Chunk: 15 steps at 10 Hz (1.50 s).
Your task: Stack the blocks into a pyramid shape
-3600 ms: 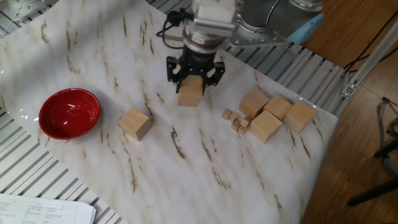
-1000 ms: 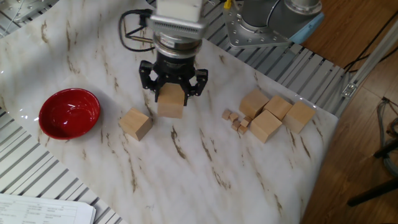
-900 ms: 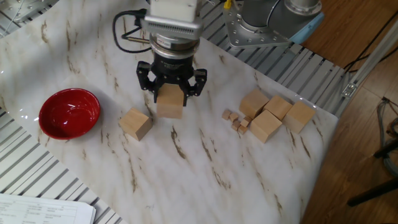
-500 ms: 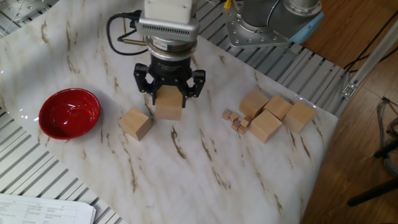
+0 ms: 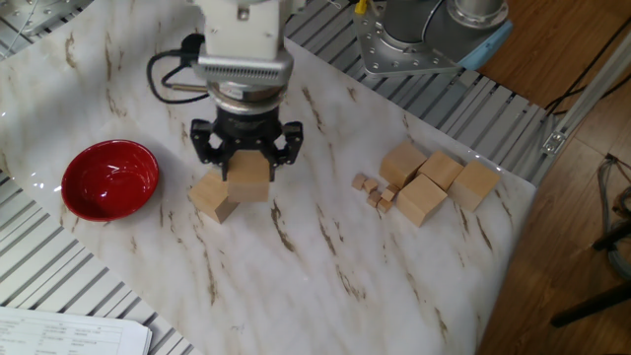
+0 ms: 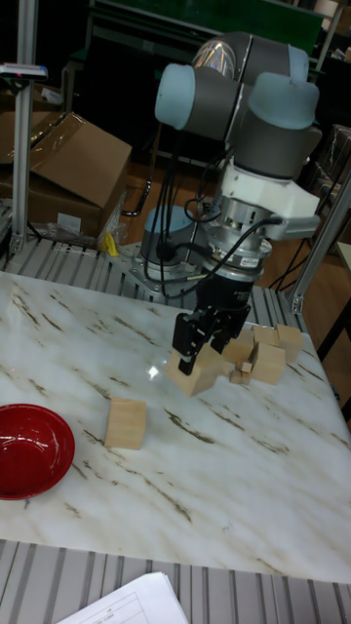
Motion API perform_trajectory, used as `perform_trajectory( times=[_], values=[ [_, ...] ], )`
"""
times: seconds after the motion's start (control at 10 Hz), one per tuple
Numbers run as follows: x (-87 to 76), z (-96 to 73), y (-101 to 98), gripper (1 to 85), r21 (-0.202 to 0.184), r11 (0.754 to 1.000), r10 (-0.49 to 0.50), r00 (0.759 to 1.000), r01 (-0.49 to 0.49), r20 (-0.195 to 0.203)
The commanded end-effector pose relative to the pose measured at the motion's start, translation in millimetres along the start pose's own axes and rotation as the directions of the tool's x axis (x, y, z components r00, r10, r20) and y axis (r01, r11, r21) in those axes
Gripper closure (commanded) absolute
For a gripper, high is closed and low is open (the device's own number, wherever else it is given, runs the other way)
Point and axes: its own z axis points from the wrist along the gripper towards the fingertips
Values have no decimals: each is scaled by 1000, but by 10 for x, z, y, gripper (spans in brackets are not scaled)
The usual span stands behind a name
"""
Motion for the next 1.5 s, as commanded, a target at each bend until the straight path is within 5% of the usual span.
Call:
perform_trajectory(
  times=[0.0,0.5,0.7,0.8,0.9,1.0,1.1,1.2,1.3,1.4],
  values=[
    [-17,98,-113,847,-20,997,-70,997,70,15],
    [-56,313,-215,847,-21,971,-238,971,238,25],
    [-240,282,-87,847,-29,923,-380,922,383,71],
    [-261,290,-132,847,-3,879,-475,877,477,71],
    [-400,297,-130,847,28,846,-532,838,533,116],
    [-547,282,-11,847,16,852,-517,835,523,189],
    [-453,317,-124,847,32,851,-523,842,524,132],
    [-457,346,-5,843,-9,866,-493,859,499,139],
    [-359,359,33,820,-25,802,-591,799,597,111],
    [-198,347,-190,847,10,745,-667,745,667,11]
  ],
)
